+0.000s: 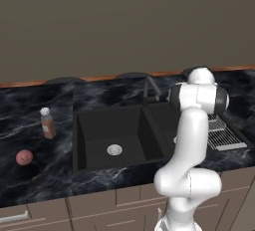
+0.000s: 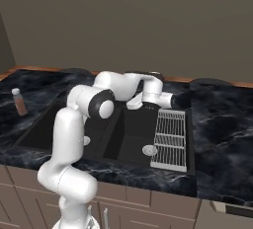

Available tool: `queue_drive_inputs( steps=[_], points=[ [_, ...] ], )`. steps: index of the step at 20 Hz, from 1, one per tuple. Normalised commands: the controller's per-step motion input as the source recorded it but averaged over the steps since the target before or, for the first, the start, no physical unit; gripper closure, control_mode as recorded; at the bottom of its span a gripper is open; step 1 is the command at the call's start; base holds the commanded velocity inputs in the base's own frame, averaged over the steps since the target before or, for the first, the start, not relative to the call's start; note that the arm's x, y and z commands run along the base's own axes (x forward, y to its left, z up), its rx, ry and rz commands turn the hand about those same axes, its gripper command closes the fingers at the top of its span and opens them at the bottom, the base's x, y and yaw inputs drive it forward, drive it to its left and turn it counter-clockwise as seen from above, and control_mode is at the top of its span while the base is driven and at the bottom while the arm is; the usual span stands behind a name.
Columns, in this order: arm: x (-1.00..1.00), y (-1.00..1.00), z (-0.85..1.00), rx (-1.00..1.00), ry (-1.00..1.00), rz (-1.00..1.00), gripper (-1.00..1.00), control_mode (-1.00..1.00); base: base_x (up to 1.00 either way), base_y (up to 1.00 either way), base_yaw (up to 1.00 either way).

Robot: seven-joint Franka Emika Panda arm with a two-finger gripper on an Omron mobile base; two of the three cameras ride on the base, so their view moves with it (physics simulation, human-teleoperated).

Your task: Turn on the sink faucet. Then move the onion from the counter to the sink. Turn off the sink. Move the vegetable from the sink to the pot next to the stove. Finally move the pot to the rear right burner.

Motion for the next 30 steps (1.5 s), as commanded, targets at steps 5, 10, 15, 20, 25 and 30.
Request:
queue_drive_inputs(
  steps=[5, 10, 15, 20, 25, 30],
  points=[
    [0.24, 0.0, -0.11, 0.0, 0.0, 0.0, -1.0, -1.0, 0.0, 0.0, 0.0],
    [0.23, 0.0, -0.12, 0.0, 0.0, 0.0, -1.0, -1.0, 0.0, 0.0, 0.0],
    [0.22, 0.0, -0.12, 0.0, 0.0, 0.0, -1.0, -1.0, 0.0, 0.0, 0.0],
    [0.17, 0.0, -0.1, 0.0, 0.0, 0.0, -1.0, -1.0, 0.0, 0.0, 0.0],
    [0.15, 0.0, -0.09, 0.0, 0.0, 0.0, -1.0, -1.0, 0.0, 0.0, 0.0],
    [0.03, 0.0, -0.02, 0.0, 0.0, 0.0, -1.0, -1.0, 0.0, 0.0, 0.0]
  ],
)
